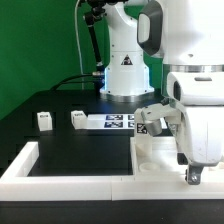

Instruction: Assemble square table

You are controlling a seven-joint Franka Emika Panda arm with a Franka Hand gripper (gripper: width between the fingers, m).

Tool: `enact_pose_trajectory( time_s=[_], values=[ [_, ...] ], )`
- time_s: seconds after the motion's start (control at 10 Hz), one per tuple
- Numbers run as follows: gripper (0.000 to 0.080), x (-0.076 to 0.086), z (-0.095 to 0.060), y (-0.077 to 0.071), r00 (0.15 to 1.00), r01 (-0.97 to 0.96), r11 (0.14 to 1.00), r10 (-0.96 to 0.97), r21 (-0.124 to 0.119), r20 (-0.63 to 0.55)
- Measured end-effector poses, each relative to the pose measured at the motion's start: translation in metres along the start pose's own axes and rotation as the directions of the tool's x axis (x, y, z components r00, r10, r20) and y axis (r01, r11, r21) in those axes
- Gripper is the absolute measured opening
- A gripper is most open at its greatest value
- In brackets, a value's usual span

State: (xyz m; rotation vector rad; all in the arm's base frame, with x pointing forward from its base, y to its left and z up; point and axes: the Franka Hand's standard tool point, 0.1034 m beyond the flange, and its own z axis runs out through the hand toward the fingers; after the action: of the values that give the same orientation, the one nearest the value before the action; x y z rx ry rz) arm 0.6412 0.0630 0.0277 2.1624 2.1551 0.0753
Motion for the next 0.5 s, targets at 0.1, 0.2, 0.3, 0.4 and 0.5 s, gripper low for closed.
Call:
enact_pose_trajectory(
  time_s=[0.1, 0.2, 0.3, 0.4, 0.5],
  values=[
    [0.0645, -0.0004, 0.0003, -0.0001, 1.000, -0.001, 1.000, 0.001, 0.000, 0.000],
    [0.0649, -0.0008, 0.0006, -0.0003, 1.000, -0.001, 1.000, 0.001, 0.001, 0.000],
    [0.0649, -0.0010, 0.0007, -0.0003, 1.000, -0.002, 1.000, 0.002, 0.001, 0.000],
    [0.0649, -0.0013, 0.0008, -0.0004, 1.000, -0.002, 1.000, 0.002, 0.001, 0.000],
    [0.0649, -0.0028, 0.0004, 0.0000, 1.000, -0.004, 1.000, 0.004, 0.001, 0.001]
  ],
)
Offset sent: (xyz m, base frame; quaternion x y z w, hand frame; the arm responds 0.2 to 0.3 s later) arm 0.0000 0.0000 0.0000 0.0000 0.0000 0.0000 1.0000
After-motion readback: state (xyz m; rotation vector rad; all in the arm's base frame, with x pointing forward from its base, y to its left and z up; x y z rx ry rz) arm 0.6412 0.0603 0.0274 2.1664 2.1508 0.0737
